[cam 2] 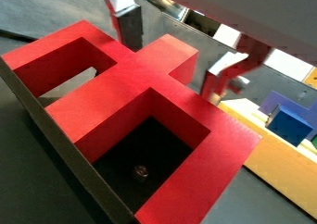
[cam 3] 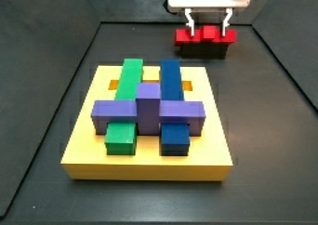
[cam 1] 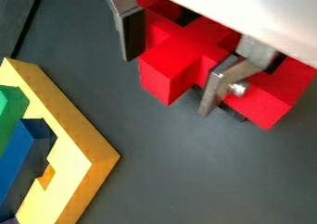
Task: Pick up the red object. Move up. Place the red object on the fixture. Regrasp the red object. Move to above the board. Insert the red object.
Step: Regrasp the red object.
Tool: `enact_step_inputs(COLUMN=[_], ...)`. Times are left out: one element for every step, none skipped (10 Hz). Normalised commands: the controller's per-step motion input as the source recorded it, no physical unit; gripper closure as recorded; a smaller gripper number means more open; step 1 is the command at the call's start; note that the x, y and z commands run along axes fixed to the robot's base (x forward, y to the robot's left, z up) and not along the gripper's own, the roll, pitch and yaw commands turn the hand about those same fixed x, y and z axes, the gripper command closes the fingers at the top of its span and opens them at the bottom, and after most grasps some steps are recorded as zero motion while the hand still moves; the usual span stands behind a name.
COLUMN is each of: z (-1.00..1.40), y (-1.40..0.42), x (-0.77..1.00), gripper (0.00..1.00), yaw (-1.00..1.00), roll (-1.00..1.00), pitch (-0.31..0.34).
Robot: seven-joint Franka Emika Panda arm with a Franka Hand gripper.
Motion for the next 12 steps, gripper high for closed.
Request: enact_step_inputs(z=[-0.01,0.0,0.08,0.11,0.09,0.09,0.11,0.21,0.3,0.3,0.27,0.24], y=[0.0,-0.07,-0.14,-0.12,-0.1,-0.13,-0.11,-0.07,-0.05,-0.04,0.0,0.0], x=[0.0,0.0,0.0,0.02,0.01,0.0,0.0,0.01,0.01,0.02,0.0,0.0], gripper=[0.0,0.0,0.0,0.0,0.0,0.0,0.0,0.0,0.0,0.0,0.0,0.0], yaw=[0.0,0.0,0.04,0.09,0.11,0.11,0.11,0.09,0.09,0.08,0.04,0.0], roll=[0.1,0.4,0.59,0.64,0.69,0.68,0.66,0.65,0.63,0.56,0.56,0.59], pitch=[0.0,0.0,0.0,0.0,0.014,0.011,0.014,0.04,0.043,0.029,0.017,0.003])
